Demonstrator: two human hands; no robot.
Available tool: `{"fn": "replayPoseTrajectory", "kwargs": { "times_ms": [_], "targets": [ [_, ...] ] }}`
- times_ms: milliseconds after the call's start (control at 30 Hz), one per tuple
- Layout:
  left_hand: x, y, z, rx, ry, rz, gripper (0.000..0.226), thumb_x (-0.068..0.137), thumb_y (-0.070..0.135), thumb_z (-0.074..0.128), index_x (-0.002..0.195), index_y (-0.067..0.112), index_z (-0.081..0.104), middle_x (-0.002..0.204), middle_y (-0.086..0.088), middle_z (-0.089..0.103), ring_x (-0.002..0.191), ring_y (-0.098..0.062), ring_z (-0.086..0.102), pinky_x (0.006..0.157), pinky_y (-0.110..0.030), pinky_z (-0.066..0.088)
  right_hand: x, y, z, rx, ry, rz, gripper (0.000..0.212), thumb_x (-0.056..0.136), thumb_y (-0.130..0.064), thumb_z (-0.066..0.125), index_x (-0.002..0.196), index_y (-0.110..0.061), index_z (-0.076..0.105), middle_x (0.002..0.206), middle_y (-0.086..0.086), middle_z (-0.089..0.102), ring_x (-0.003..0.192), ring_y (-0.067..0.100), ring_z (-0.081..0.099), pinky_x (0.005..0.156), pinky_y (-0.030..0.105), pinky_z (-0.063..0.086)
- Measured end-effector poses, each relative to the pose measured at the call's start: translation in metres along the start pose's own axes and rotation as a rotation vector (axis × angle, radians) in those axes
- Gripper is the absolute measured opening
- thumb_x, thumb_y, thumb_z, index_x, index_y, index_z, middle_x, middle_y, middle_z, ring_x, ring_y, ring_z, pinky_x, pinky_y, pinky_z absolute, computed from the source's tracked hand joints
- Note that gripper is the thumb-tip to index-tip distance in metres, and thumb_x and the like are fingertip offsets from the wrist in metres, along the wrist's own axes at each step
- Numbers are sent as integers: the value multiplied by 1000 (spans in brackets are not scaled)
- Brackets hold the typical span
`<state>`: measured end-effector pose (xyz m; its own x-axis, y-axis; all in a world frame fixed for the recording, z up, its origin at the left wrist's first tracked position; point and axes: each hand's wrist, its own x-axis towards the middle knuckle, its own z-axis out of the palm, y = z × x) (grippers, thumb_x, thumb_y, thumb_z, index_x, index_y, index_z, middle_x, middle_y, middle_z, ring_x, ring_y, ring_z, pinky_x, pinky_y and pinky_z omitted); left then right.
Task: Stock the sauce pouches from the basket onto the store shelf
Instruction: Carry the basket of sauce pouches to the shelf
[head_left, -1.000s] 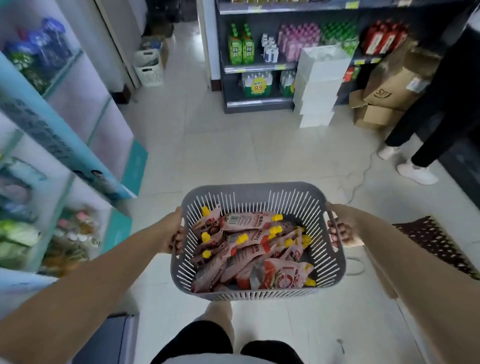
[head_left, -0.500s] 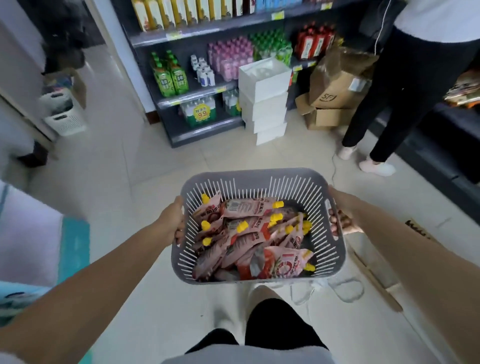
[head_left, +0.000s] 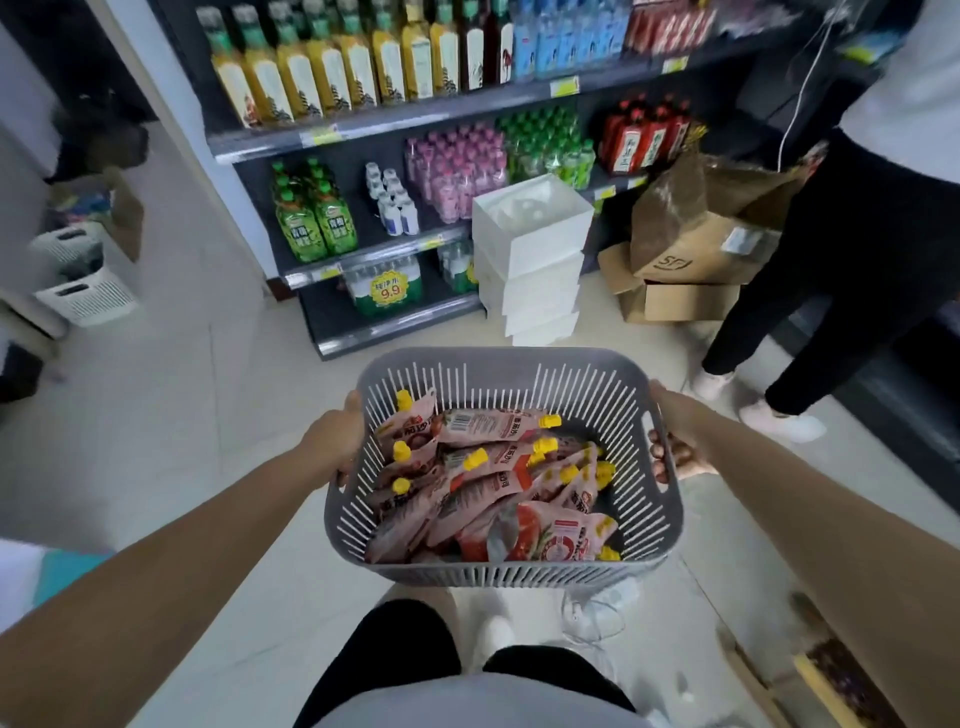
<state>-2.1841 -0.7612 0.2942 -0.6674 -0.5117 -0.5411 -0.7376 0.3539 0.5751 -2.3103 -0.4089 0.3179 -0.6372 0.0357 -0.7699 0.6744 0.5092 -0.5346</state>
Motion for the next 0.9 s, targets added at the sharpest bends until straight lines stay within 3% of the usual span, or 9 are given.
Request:
{"fn": "replayPoseTrajectory", "kwargs": {
  "times_ms": [133, 267, 333, 367, 467, 533, 633, 767, 900],
  "targets": [
    [66, 53, -9, -4, -39, 10, 66, 99, 51, 8, 77, 1, 46, 52, -13, 38, 42, -24, 38, 47, -27, 33, 50, -72, -15, -23, 30, -8, 92, 80, -80, 32, 116, 1, 55, 106, 19, 64, 101, 39, 63, 95, 50, 49],
    [144, 107, -15, 51, -110, 43, 66, 100, 50, 8, 81, 1, 49, 47, -10, 37, 41, -25, 39, 47, -28, 36, 108, -139, -23, -26, 83, -21, 84, 79, -82, 31, 112, -7, 50, 84, 14, 52, 98, 31, 53, 101, 50, 43],
    [182, 141, -17, 79, -111, 61, 61, 103, 36, 10, 94, -3, 55, 48, -11, 40, 48, -28, 48, 53, -35, 42, 135, -168, -26, -33, 107, -18, 82, 81, -81, 28, 117, -10, 50, 99, 16, 55, 107, 29, 52, 105, 49, 40],
    [203, 158, -18, 88, -112, 92, 63, 103, 34, 9, 89, -4, 57, 48, -10, 42, 52, -29, 51, 58, -37, 44, 149, -183, -29, -22, 113, -12, 84, 82, -80, 27, 119, -9, 52, 106, 18, 57, 110, 30, 53, 105, 47, 39],
    [260, 202, -25, 135, -102, 173, 70, 101, 44, 3, 60, 7, 47, 46, -9, 45, 55, -26, 52, 67, -33, 45, 181, -232, -38, 6, 127, 4, 77, 79, -79, 30, 93, -8, 55, 82, 14, 55, 86, 28, 57, 90, 39, 40],
    [294, 238, -34, 146, -91, 184, 58, 102, 37, 6, 58, 18, 38, 44, -10, 45, 45, -24, 49, 55, -29, 41, 203, -270, -47, 13, 179, -31, 80, 82, -76, 33, 106, -5, 59, 103, 22, 63, 99, 37, 60, 94, 42, 43],
    [336, 286, -45, 78, -90, 143, 41, 104, 19, 14, 65, 31, 21, 44, -10, 43, 36, -19, 41, 44, -24, 32, 227, -324, -59, -41, 315, -80, 82, 89, -69, 34, 135, -3, 47, 138, 23, 49, 123, 40, 49, 97, 41, 40],
    [396, 345, -52, 122, -75, 193, 73, 100, 49, 6, 54, 7, 44, 48, -13, 40, 47, -23, 41, 66, -37, 43, 280, -394, -82, -37, 279, -125, 80, 89, -68, 36, 134, -3, 49, 135, 22, 52, 120, 40, 52, 95, 41, 45],
    [453, 393, -44, 100, -96, 126, 103, 82, 77, 10, 84, -11, 63, 78, -36, 58, 71, -40, 61, 76, -41, 47, 351, -458, -104, -136, 235, -134, 81, 89, -69, 33, 133, -4, 49, 135, 25, 51, 118, 42, 53, 90, 41, 46]
  ]
}}
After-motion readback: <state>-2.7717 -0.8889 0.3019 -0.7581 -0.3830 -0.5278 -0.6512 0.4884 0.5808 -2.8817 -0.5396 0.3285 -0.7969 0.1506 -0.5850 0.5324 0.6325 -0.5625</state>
